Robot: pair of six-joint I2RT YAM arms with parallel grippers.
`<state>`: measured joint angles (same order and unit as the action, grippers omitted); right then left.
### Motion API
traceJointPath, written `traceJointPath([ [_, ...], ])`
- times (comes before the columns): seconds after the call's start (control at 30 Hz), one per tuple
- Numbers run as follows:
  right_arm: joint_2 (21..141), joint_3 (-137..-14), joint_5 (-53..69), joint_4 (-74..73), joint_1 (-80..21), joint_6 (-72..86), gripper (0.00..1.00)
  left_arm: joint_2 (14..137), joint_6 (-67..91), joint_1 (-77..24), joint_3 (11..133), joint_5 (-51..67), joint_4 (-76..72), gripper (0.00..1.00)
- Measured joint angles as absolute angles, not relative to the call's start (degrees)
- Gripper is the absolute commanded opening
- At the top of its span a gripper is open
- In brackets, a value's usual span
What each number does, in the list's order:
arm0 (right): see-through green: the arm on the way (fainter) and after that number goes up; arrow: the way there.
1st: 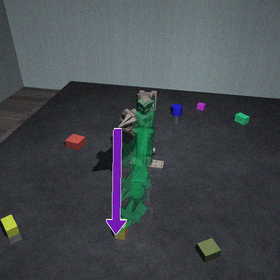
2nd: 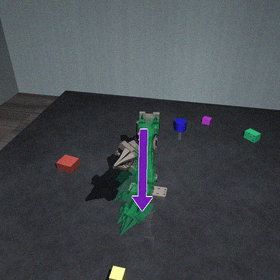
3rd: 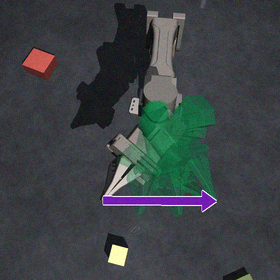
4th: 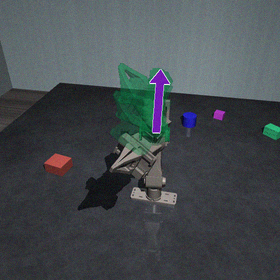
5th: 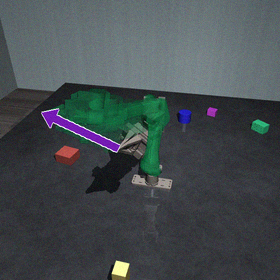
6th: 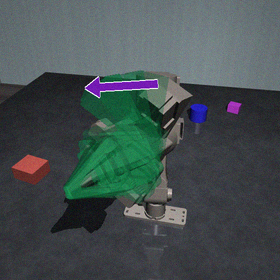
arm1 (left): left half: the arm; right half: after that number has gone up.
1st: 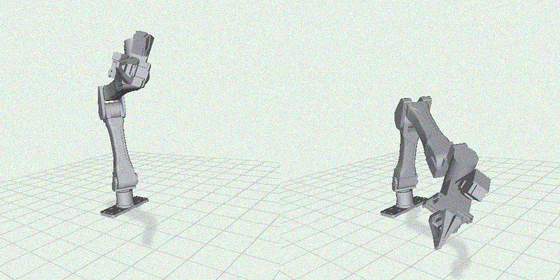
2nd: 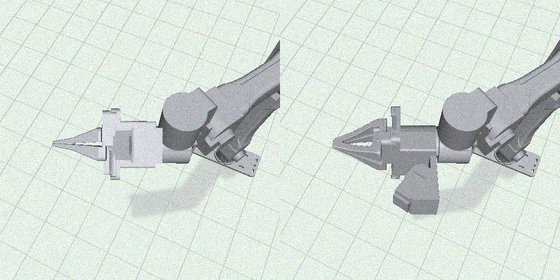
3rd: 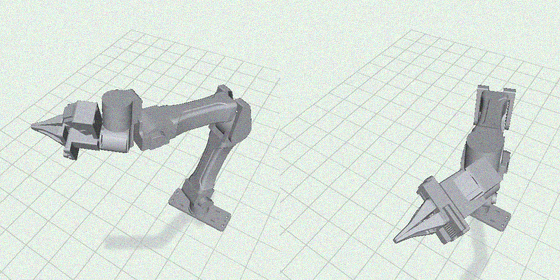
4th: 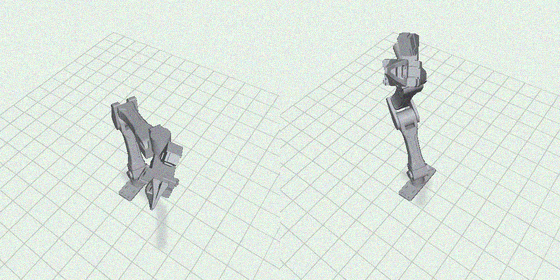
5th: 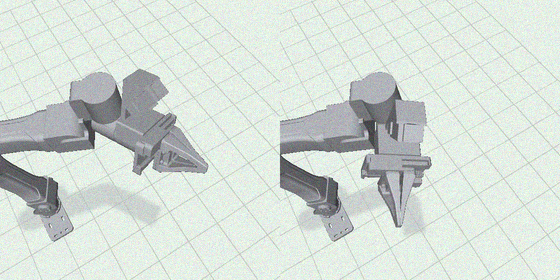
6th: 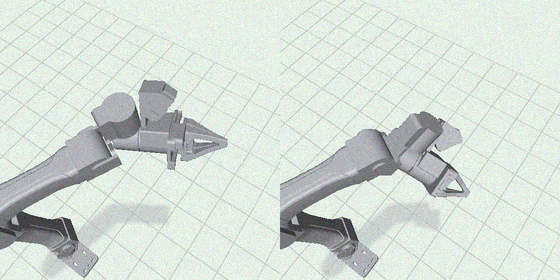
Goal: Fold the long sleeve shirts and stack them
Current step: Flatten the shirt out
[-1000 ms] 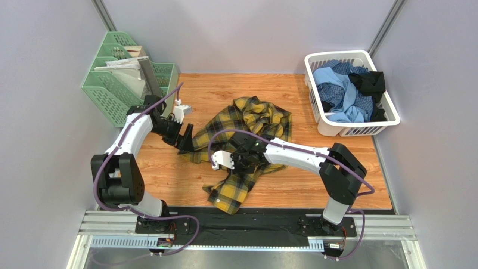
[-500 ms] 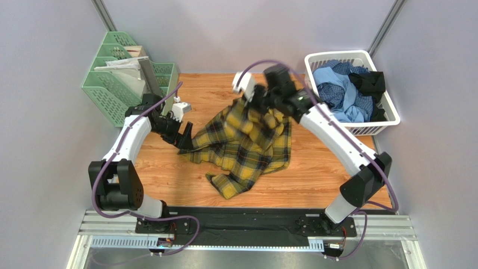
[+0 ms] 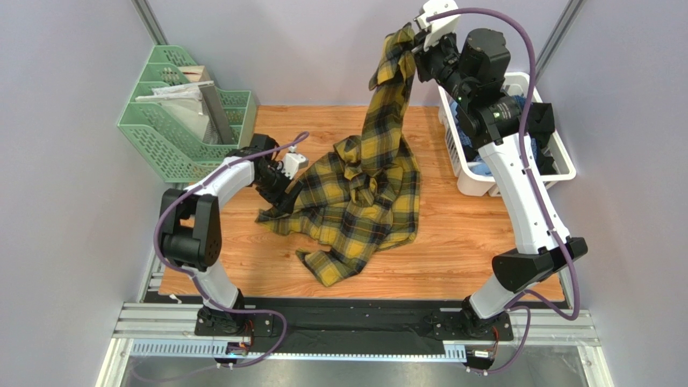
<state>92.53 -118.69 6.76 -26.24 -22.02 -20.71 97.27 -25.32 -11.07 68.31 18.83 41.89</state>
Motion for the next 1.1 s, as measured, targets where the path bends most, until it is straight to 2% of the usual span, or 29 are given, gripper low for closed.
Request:
traceJointPath([
  [0.03,92.5,-118.9,5.5,-25.1,-22.0,-20.5,0.0,98.7,-25.6,-11.3,68.3,18.0,41.5,0.53],
  [0.1,92.2,-118.9,2.8,-23.2,-21.9,-20.5,0.0,100.7,-25.5,-11.5,68.4,16.6,41.3,0.39],
  [0.13,92.1,-118.9,0.9,-22.1,-21.9,-20.9,0.0,101.4,-26.2,-11.5,68.4,15.7,41.3,0.18],
  [0.17,91.8,-118.9,-0.5,-21.5,-21.9,-21.3,0.0,101.6,-26.2,-11.3,68.4,15.3,41.4,0.04],
  [0.2,91.5,-118.9,-2.2,-20.9,-21.8,-21.8,0.0,101.7,-26.0,-11.1,68.4,15.2,41.5,0.0],
  [0.3,89.0,-117.2,-6.3,-19.9,-21.0,-23.7,0.0,101.6,-27.2,-8.6,69.2,15.4,42.5,0.0],
  [0.43,81.0,-109.2,-9.6,-21.9,-20.4,-26.6,0.0,100.0,-27.6,-2.9,69.8,15.1,43.3,0.0],
  [0.7,61.4,-90.0,-13.1,-40.5,-20.4,-29.0,0.0,99.1,-28.6,0.0,75.7,15.9,46.2,0.0],
  [0.73,57.9,-86.2,-14.2,-43.4,-20.4,-29.1,0.0,99.3,-28.7,0.0,76.4,16.1,46.5,0.02],
  [0.8,51.7,-79.7,-16.3,-49.8,-19.9,-29.0,0.0,99.9,-29.1,-0.3,78.1,16.6,47.1,0.17],
  [0.83,49.1,-77.3,-17.1,-52.5,-19.5,-28.9,0.0,100.3,-29.3,-0.3,78.8,17.0,47.6,0.36],
  [0.87,45.8,-74.3,-17.7,-55.1,-18.8,-28.8,0.0,100.6,-29.9,-0.3,79.3,17.6,48.3,0.45],
  [0.93,40.1,-69.0,-18.6,-60.1,-17.3,-28.5,0.0,100.6,-31.6,-0.3,79.9,20.5,50.3,0.71],
  [1.0,35.6,-65.3,-18.7,-64.7,-16.5,-28.1,0.0,99.5,-34.4,-0.6,79.8,23.0,53.0,0.76],
  [1.1,32.8,-61.8,-17.0,-70.4,-16.3,-27.0,0.0,94.0,-38.5,-3.1,76.2,25.1,55.6,0.78],
])
